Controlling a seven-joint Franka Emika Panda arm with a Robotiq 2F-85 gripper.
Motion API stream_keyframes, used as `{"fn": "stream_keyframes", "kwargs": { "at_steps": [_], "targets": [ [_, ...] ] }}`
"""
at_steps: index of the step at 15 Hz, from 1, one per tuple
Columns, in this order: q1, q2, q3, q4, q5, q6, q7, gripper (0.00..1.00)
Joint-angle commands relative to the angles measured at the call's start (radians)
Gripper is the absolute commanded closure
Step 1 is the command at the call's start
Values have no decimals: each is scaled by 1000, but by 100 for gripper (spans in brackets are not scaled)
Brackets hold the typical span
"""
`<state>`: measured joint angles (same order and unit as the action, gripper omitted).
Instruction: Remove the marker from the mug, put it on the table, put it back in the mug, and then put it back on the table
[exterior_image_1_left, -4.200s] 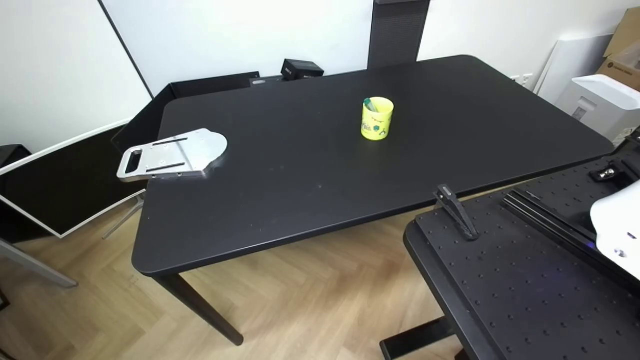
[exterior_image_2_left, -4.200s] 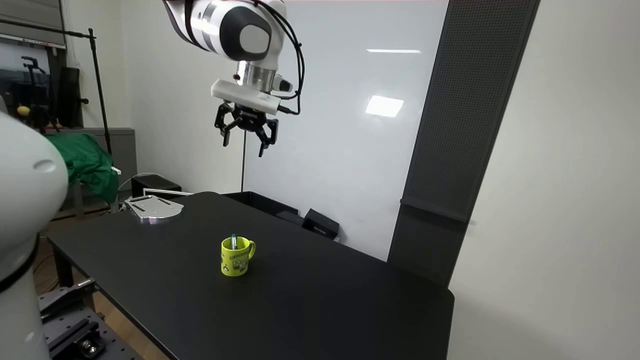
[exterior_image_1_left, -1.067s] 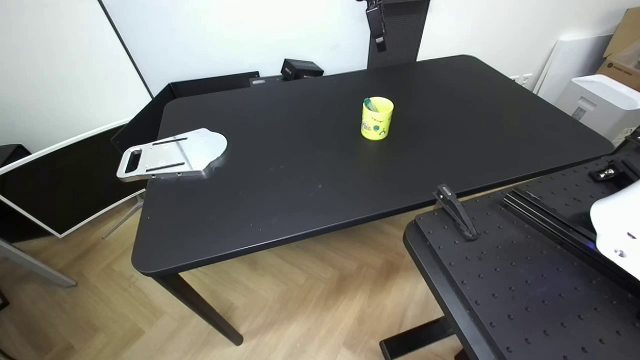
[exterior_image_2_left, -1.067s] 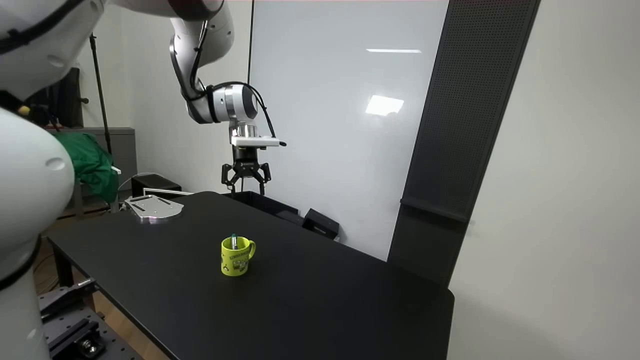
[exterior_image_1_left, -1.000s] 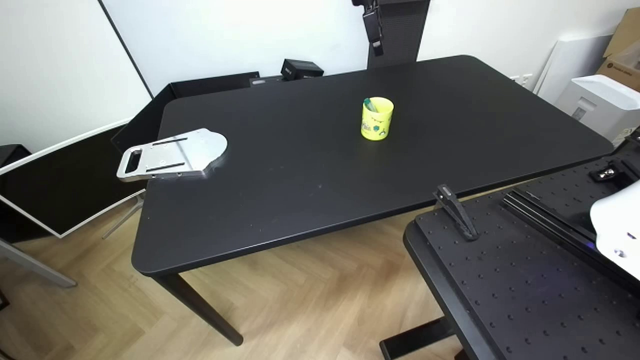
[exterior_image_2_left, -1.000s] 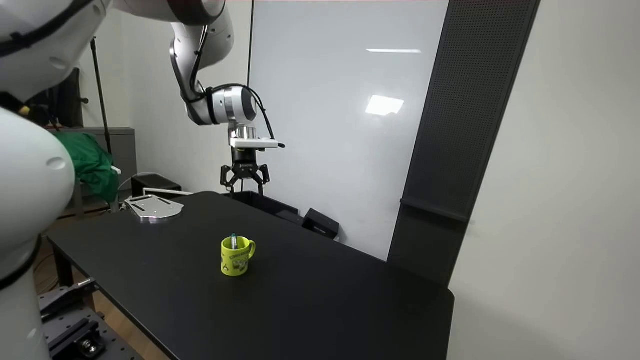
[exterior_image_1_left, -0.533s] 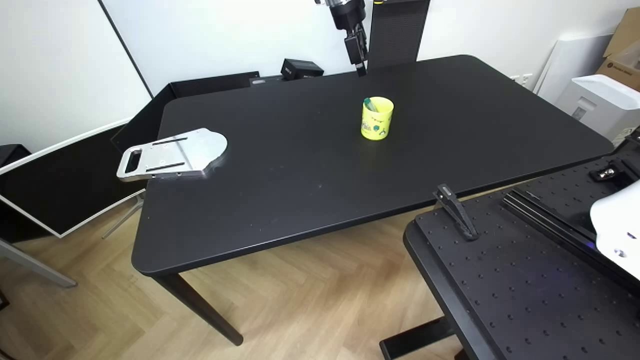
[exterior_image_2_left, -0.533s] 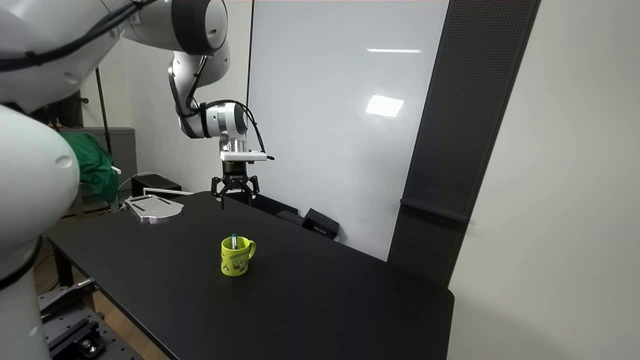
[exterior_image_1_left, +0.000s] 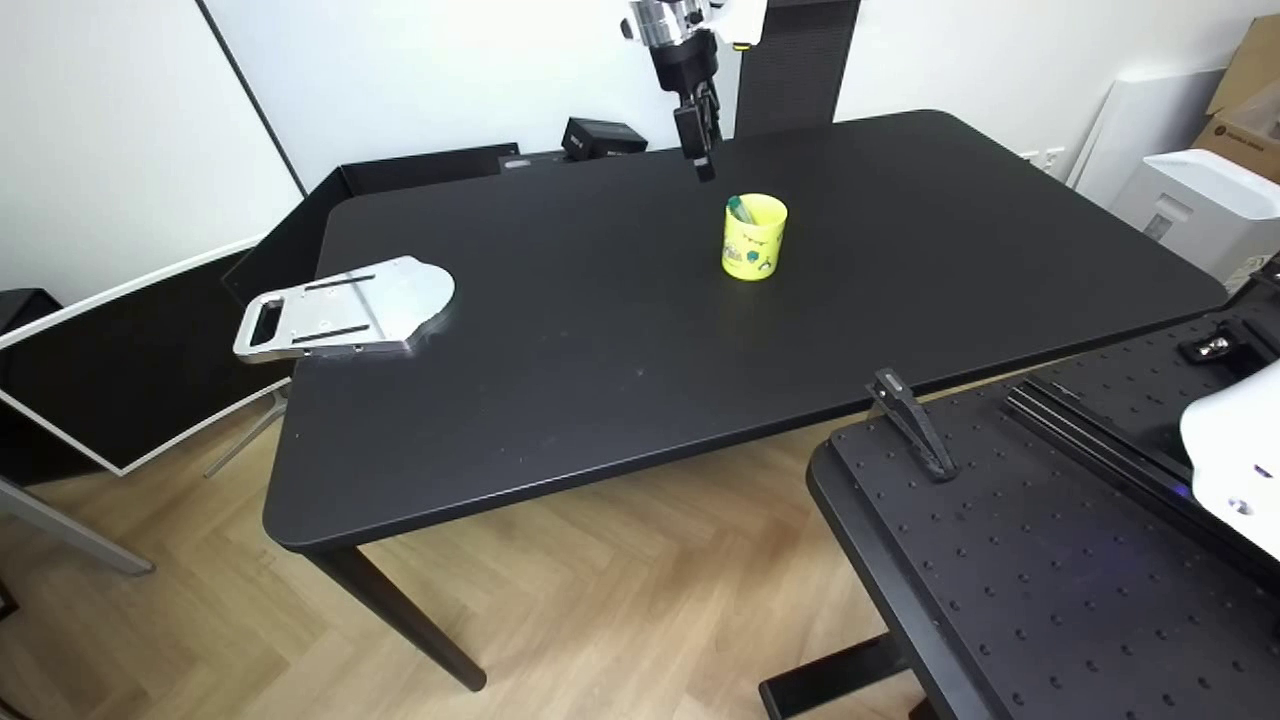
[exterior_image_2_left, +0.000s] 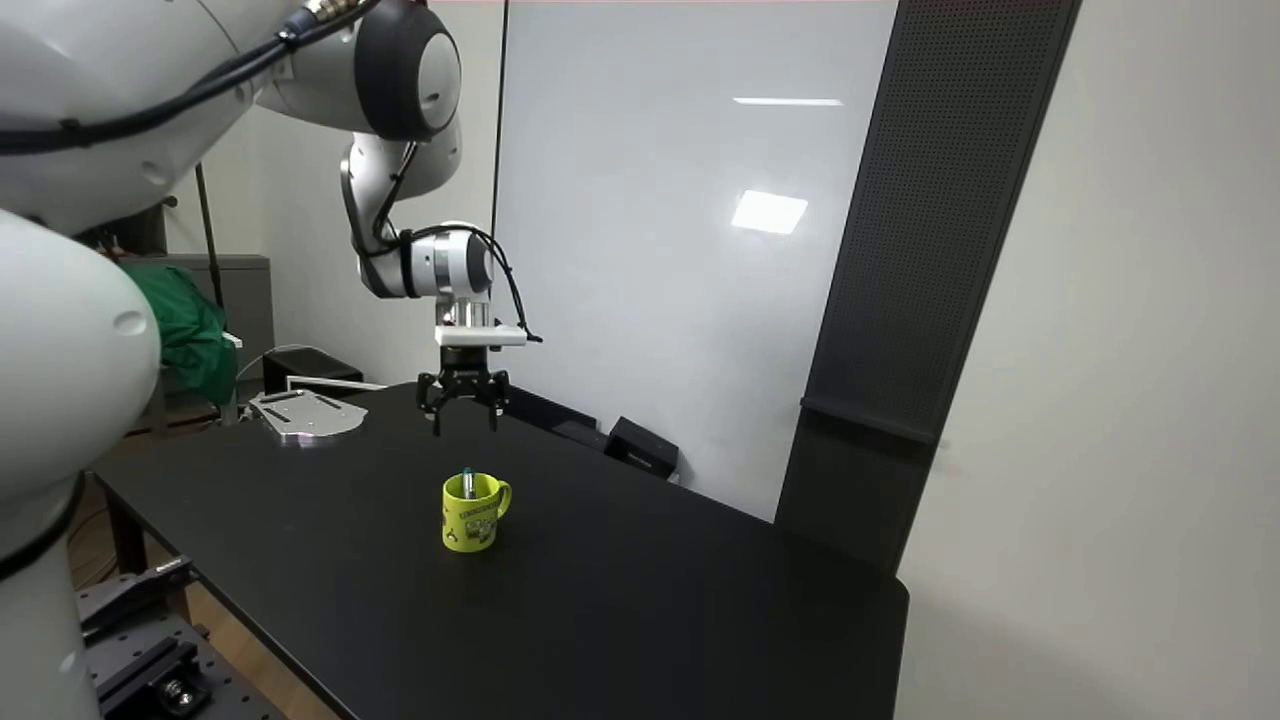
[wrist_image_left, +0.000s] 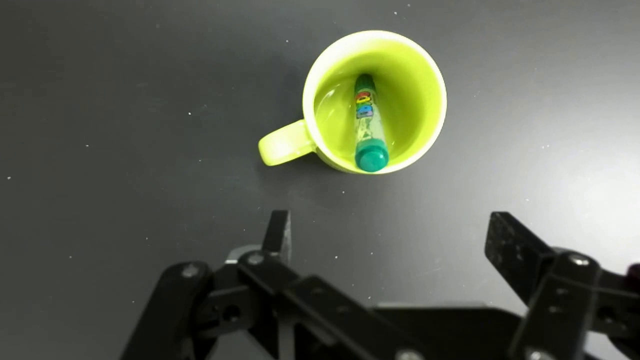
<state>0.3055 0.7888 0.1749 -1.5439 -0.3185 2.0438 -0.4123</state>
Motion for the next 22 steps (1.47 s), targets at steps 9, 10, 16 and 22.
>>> {"fn": "stream_keyframes", "kwargs": {
  "at_steps": [9,10,16,22],
  "targets": [
    [-8,61,-3,21,26,-34,36,0],
    [-8,62,-3,22,26,-41,36,0],
    [-13,66,0,25,31,-64,37,0],
    [-12,66,0,27,33,-82,40,0]
  ]
}}
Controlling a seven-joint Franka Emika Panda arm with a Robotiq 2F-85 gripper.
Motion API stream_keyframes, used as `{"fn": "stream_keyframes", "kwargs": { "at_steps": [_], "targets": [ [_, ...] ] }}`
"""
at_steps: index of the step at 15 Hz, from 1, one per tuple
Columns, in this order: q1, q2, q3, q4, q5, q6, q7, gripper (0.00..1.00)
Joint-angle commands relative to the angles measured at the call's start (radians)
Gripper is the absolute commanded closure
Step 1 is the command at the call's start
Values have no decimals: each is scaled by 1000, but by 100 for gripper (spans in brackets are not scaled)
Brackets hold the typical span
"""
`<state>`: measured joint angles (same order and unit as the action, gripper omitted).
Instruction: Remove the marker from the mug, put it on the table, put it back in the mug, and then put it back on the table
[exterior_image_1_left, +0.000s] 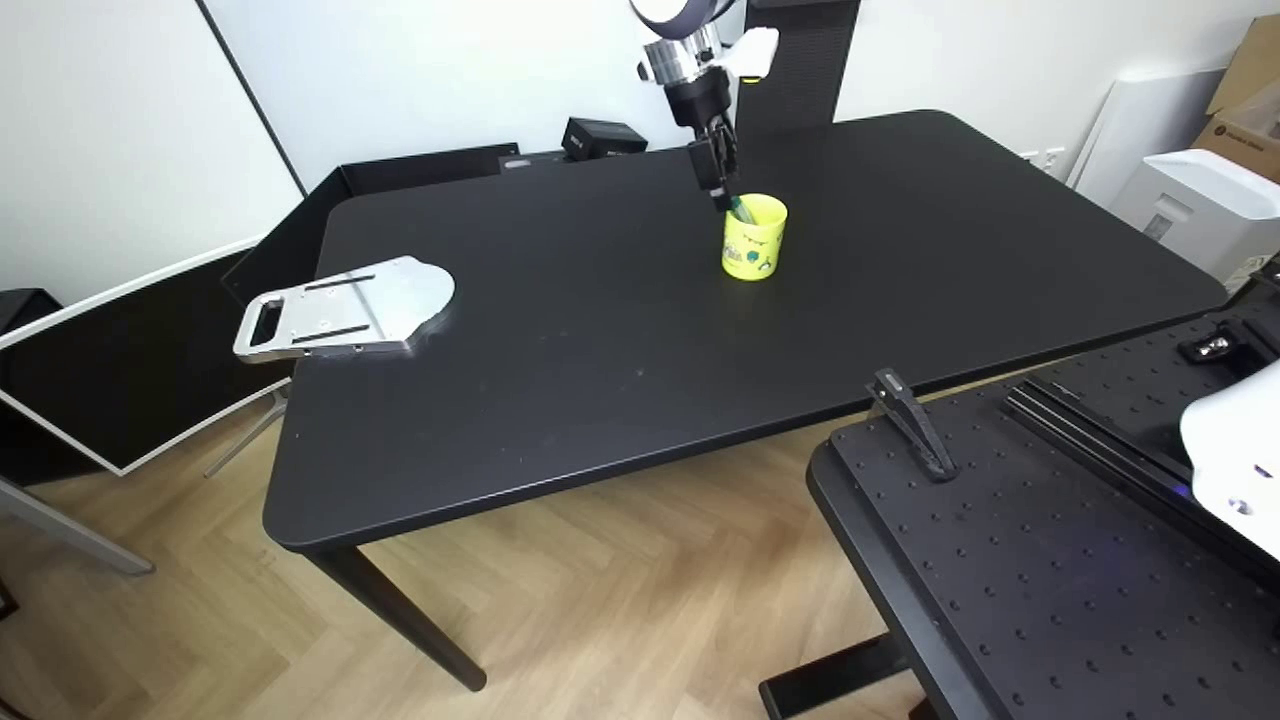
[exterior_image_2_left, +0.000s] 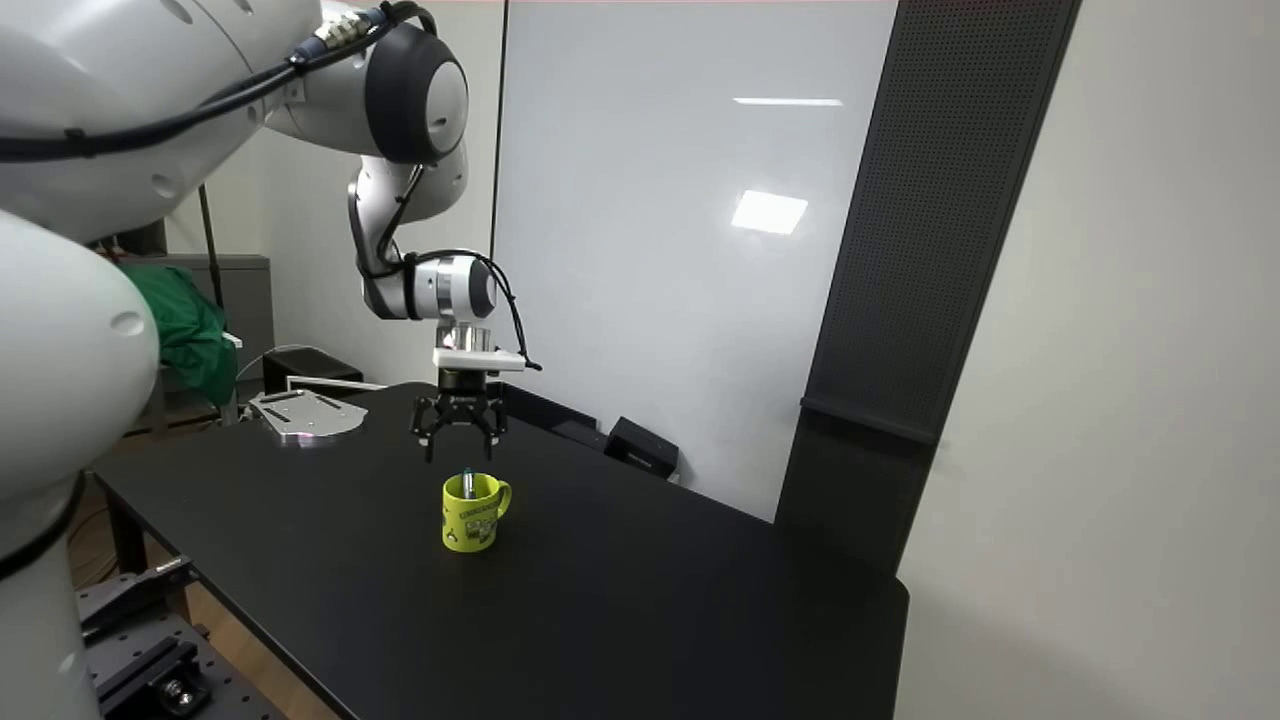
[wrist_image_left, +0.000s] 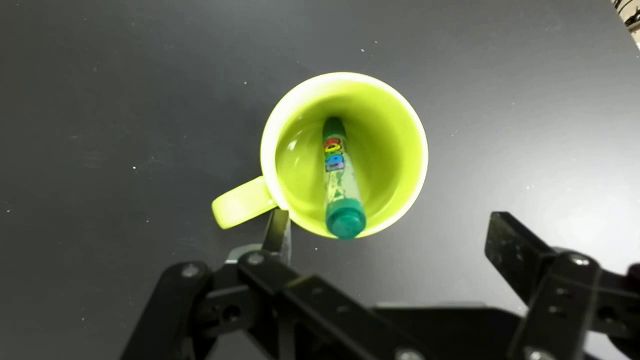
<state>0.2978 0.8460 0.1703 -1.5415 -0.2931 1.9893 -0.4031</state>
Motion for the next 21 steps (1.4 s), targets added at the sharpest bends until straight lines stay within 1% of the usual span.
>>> {"fn": "stream_keyframes", "kwargs": {
  "at_steps": [1,6,7,8,21],
  "targets": [
    [-5,9,5,25,9,-28,32,0],
    [-10,9,10,20,17,-9,33,0],
    [-21,11,22,19,32,-1,13,0],
    [-8,4,12,6,10,-4,9,0],
    [-12,5,16,6,18,-2,8,0]
  ]
}}
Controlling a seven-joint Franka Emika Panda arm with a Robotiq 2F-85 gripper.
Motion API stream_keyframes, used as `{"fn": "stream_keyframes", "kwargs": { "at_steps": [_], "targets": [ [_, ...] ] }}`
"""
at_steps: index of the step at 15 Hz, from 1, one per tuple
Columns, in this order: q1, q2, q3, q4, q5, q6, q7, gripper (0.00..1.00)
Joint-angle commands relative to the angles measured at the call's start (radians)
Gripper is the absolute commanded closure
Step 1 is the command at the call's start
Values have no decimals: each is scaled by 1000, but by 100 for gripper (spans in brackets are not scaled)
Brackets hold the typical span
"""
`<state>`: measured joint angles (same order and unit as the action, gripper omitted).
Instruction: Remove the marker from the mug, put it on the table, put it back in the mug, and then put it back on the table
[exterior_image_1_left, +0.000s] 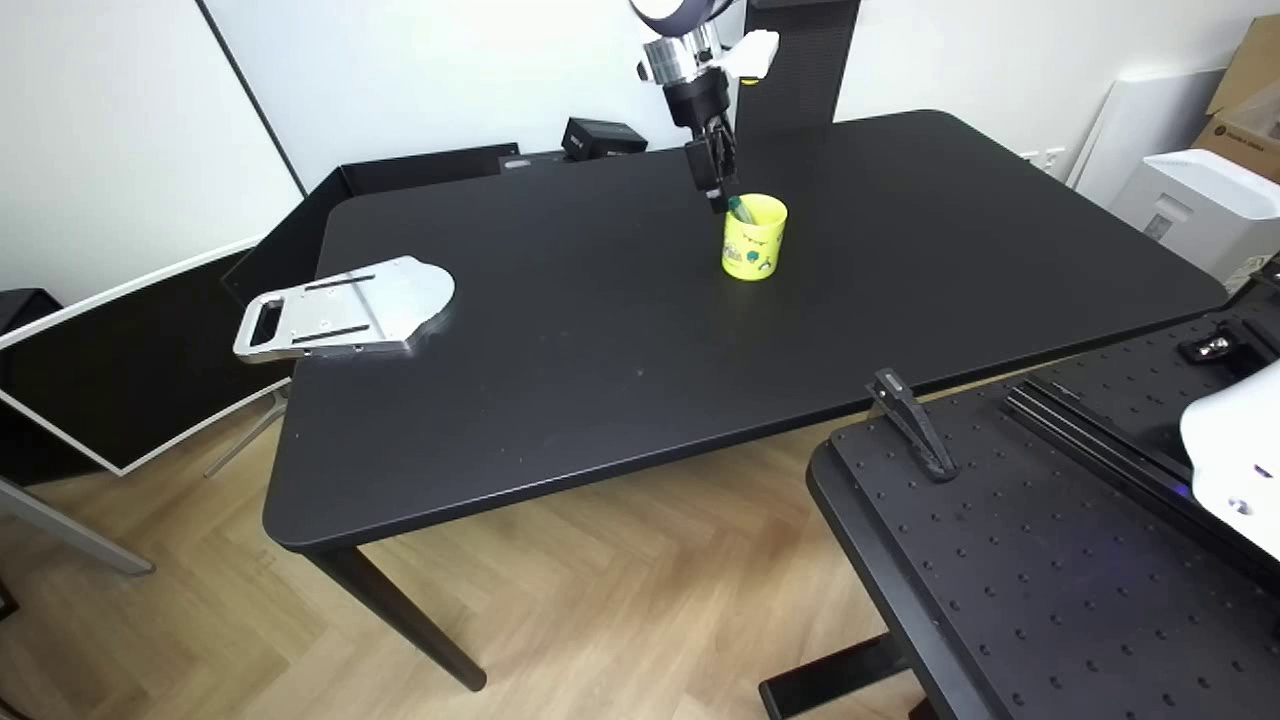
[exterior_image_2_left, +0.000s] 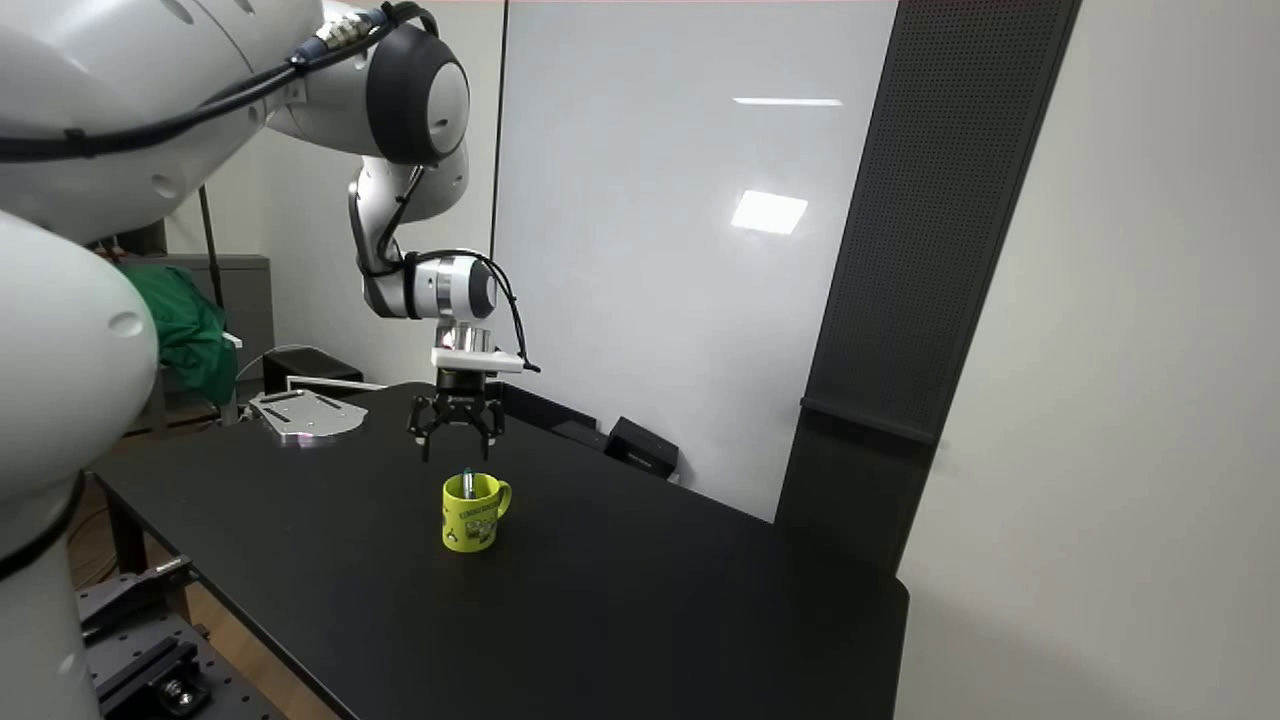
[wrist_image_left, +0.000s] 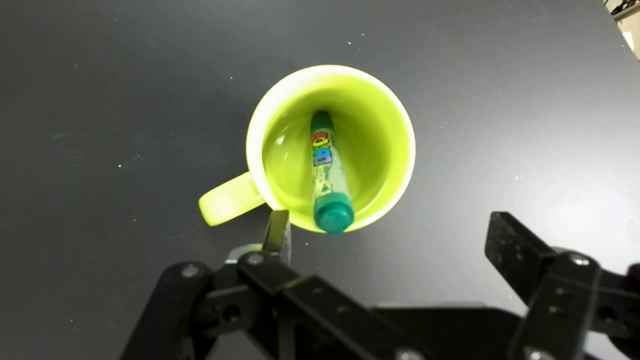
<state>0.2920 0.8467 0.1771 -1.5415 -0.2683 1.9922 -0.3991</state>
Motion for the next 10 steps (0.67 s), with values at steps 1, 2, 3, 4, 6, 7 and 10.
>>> {"fn": "stream_keyframes", "kwargs": {
  "at_steps": [1,2,3,4,6,7,10],
  "targets": [
    [-6,5,8,7,-8,-6,2,0],
    [-5,5,7,7,-12,-5,2,0],
    [-4,6,6,8,-14,-5,2,0],
    [-2,8,5,11,-16,-8,4,0],
    [-1,12,4,14,-18,-12,4,0],
    [-1,14,4,16,-18,-14,3,0],
    [0,22,4,21,-19,-17,3,0]
  ]
}}
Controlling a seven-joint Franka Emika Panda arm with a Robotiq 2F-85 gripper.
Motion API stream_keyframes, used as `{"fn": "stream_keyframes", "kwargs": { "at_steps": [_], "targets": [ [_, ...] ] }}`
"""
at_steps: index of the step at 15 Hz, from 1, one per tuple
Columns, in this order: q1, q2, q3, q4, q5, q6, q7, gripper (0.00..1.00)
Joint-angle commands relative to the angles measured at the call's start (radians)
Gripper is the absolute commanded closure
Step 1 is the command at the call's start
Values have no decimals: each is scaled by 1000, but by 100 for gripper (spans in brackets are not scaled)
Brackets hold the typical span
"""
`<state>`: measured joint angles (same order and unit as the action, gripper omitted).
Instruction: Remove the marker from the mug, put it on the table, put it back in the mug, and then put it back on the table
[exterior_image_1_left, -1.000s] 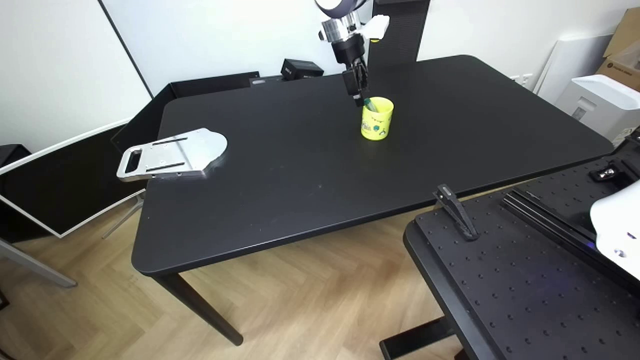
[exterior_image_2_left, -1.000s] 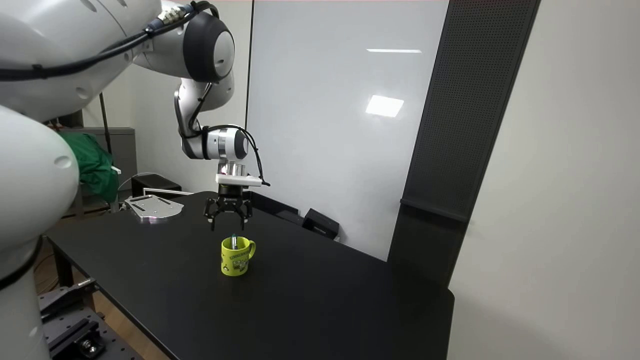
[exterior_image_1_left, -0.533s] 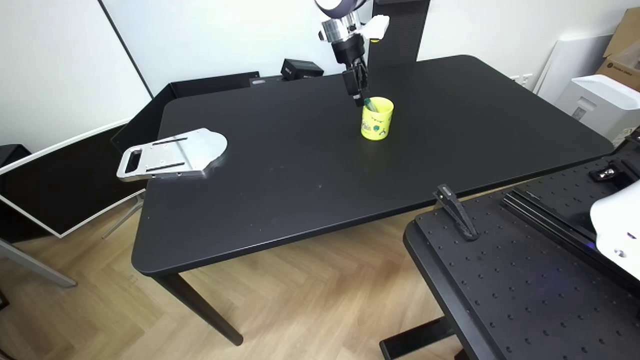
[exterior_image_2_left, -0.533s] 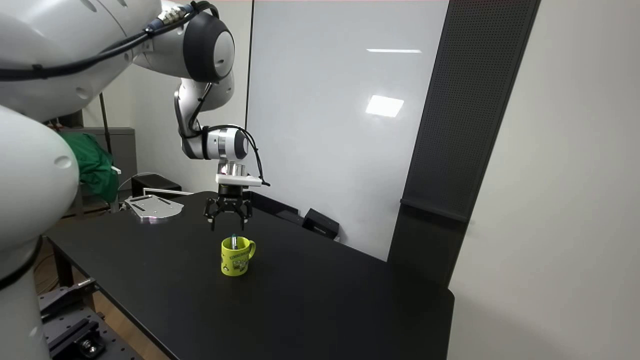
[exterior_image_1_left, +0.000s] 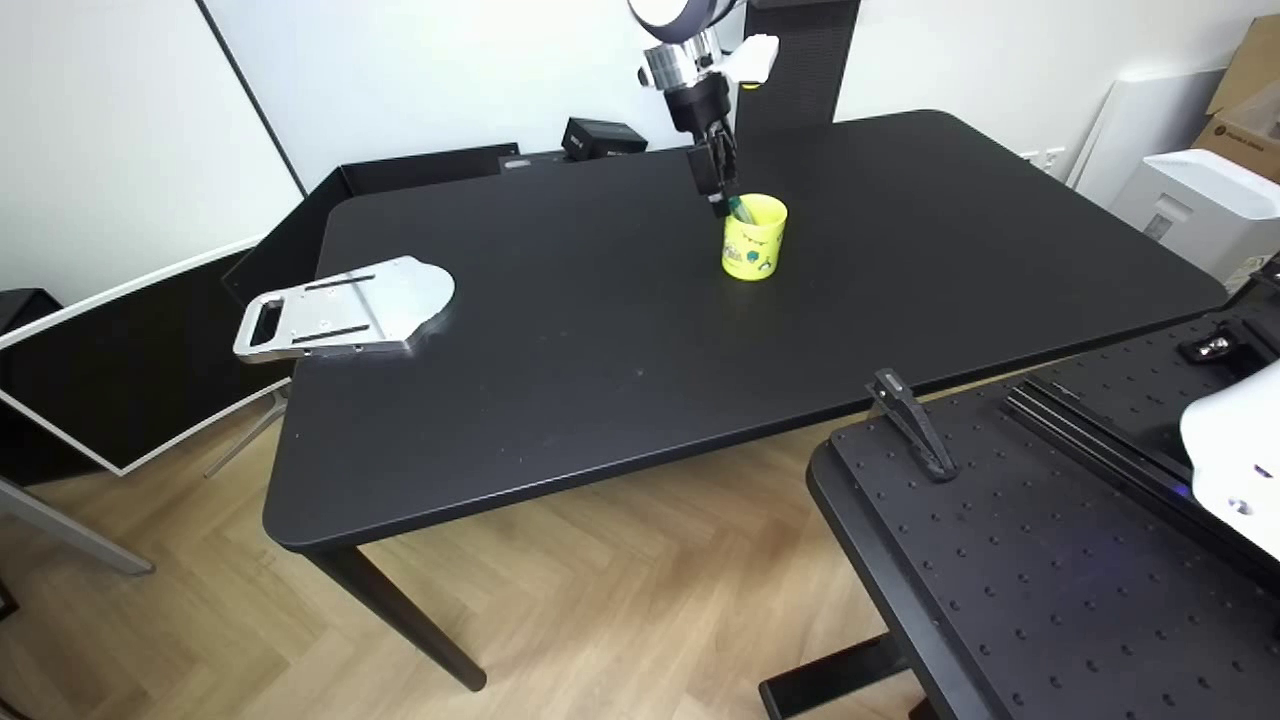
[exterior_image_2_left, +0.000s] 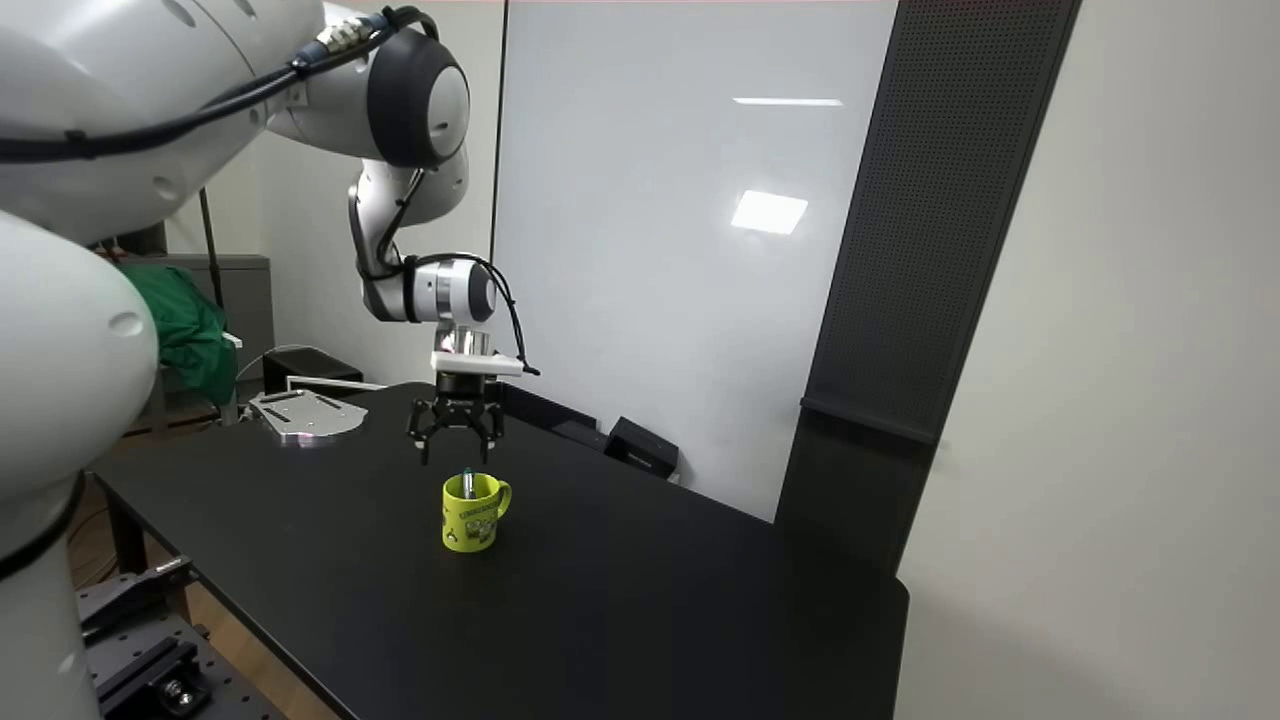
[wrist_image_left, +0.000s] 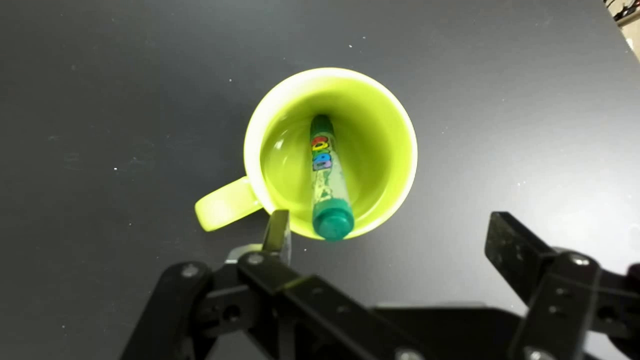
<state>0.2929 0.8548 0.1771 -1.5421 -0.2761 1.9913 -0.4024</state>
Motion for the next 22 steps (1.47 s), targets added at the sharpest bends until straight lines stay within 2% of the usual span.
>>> {"fn": "stream_keyframes", "kwargs": {
  "at_steps": [1,2,3,13,14,15,22],
  "targets": [
    [-1,16,4,23,-11,-17,7,0],
    [-2,18,4,24,-9,-15,8,7],
    [-2,20,4,24,-10,-15,7,26],
    [3,31,-1,42,-9,-38,19,95],
    [3,30,-2,44,-9,-39,19,98],
    [2,28,-1,44,-7,-43,20,94],
    [-6,6,0,54,2,-81,20,94]
  ]
}}
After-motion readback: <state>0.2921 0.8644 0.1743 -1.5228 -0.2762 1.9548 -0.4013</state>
